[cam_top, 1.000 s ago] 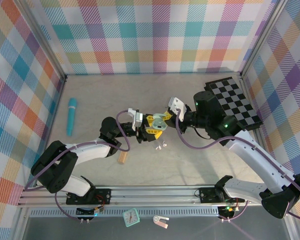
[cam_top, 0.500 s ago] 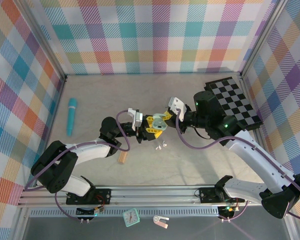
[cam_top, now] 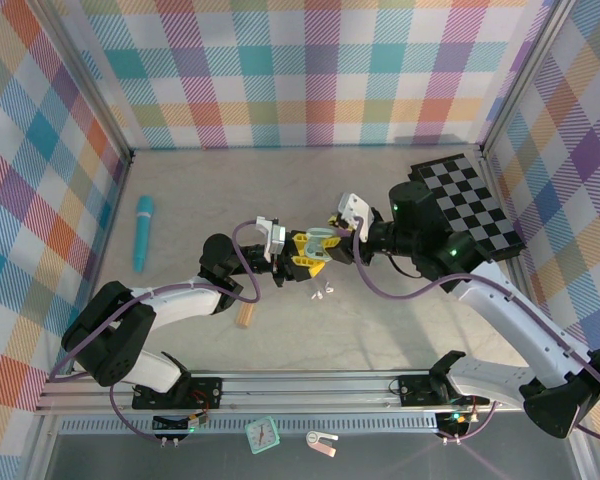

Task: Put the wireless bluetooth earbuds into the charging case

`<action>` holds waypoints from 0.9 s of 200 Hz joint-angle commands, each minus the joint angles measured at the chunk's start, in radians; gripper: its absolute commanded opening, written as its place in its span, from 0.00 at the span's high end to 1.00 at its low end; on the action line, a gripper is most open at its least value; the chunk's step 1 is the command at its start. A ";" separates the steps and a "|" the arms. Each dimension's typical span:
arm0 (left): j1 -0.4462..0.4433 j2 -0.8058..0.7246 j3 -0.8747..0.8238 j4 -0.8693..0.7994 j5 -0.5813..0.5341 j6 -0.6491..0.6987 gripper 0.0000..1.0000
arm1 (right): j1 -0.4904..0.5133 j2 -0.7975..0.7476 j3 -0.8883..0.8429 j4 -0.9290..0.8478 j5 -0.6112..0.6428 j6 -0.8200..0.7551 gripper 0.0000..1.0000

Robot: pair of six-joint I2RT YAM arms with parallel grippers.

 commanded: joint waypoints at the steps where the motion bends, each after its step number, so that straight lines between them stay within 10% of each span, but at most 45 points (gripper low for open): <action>1: -0.002 0.000 0.004 0.058 -0.002 0.007 0.68 | 0.003 -0.039 -0.002 0.012 -0.020 -0.008 0.40; 65: 0.022 0.013 -0.020 0.063 -0.032 0.021 0.68 | -0.011 -0.247 -0.165 0.154 -0.062 0.071 0.25; 111: 0.033 -0.007 -0.047 0.063 -0.054 0.022 0.68 | -0.196 -0.410 -0.361 0.372 -0.039 0.379 0.25; 180: 0.033 -0.039 -0.067 0.061 -0.063 0.024 0.68 | -0.459 -0.214 -0.448 0.320 0.151 0.918 0.32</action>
